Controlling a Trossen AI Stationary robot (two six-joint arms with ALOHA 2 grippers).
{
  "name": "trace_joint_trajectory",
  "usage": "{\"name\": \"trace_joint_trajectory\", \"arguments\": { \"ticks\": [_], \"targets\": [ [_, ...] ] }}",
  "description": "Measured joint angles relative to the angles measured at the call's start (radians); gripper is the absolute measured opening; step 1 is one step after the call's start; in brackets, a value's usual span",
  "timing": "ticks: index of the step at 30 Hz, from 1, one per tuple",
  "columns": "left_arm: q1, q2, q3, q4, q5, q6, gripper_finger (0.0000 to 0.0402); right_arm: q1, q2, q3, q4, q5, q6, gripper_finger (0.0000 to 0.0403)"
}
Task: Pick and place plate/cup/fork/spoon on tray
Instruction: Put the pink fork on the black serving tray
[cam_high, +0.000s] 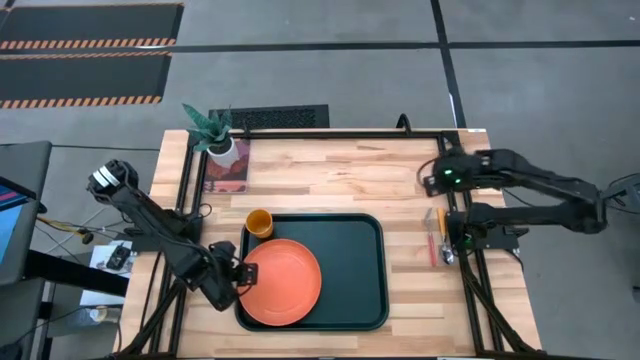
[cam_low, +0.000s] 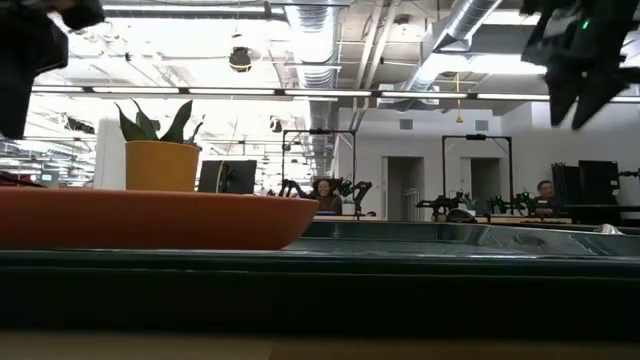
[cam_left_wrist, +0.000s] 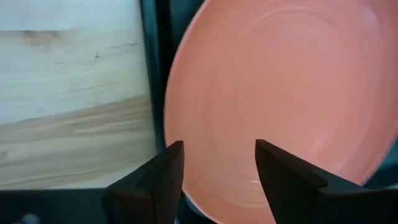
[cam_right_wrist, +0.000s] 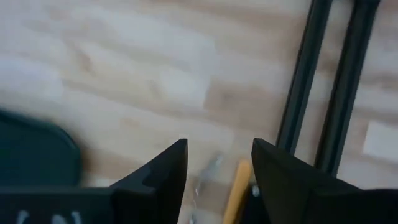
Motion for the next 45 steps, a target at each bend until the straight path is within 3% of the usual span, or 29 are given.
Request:
{"name": "trace_joint_trajectory", "arguments": {
  "ticks": [8,17,25,34,40,45],
  "targets": [
    [0.000,-0.081,0.000,-0.029,-0.061,0.002,0.0186,0.137,0.057,-0.201,0.117,-0.180,0.149,0.0192],
    [0.000,-0.153,0.000,-0.120,-0.064,0.007,0.0186,0.313,0.079,-0.187,0.145,-0.100,0.393,0.0183],
    [0.000,-0.239,0.000,-0.178,-0.072,0.056,0.0186,0.398,0.222,-0.185,0.358,-0.211,0.417,0.0171],
    [0.028,-0.343,0.000,-0.264,-0.117,0.135,0.0186,0.537,0.353,-0.147,0.181,-0.261,0.628,0.0155],
    [0.058,-0.382,0.000,-0.268,-0.125,0.212,0.0186,0.616,0.437,-0.148,0.150,-0.284,0.725,0.0151],
    [0.079,-0.398,0.000,-0.279,-0.131,0.258,0.0186,0.634,0.510,-0.185,0.164,-0.361,0.761,0.0164]
  ]
}}
